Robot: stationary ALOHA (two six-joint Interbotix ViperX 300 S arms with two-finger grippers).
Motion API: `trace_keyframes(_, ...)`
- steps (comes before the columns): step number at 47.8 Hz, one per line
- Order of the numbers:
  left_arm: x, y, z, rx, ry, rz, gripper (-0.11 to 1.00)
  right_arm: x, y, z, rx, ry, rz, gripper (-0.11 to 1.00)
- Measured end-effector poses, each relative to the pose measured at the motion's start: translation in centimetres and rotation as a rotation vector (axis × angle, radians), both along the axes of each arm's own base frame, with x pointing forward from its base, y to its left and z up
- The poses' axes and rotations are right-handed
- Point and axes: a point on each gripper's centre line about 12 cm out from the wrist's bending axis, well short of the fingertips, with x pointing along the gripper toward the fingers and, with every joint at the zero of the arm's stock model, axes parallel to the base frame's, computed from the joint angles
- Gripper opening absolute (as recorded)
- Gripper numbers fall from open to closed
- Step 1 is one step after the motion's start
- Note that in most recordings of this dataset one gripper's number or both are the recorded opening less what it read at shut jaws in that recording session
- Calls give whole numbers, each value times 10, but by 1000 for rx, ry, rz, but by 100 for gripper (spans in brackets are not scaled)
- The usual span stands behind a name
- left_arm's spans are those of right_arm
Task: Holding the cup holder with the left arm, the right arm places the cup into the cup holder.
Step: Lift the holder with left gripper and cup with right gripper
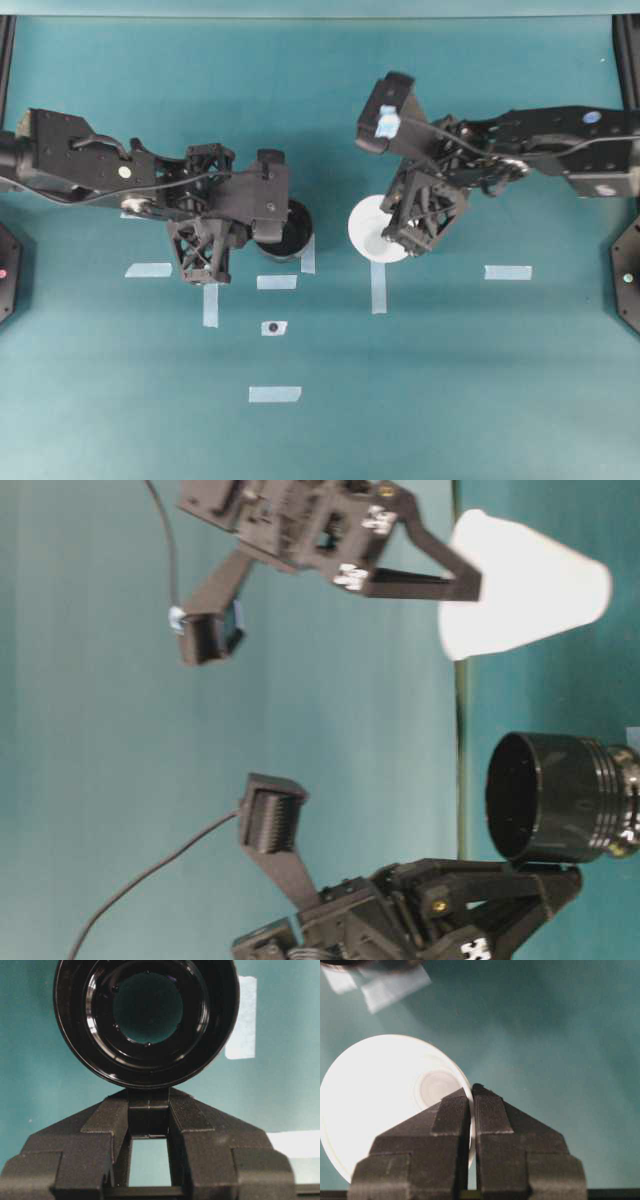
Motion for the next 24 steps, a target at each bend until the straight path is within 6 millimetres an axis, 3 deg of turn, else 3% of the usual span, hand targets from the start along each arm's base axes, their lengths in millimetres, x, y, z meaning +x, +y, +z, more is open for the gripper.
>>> trace_keyframes(24,23,-13,32,8,-65,-42,22,-20,4,39,24,-85,-64,3)
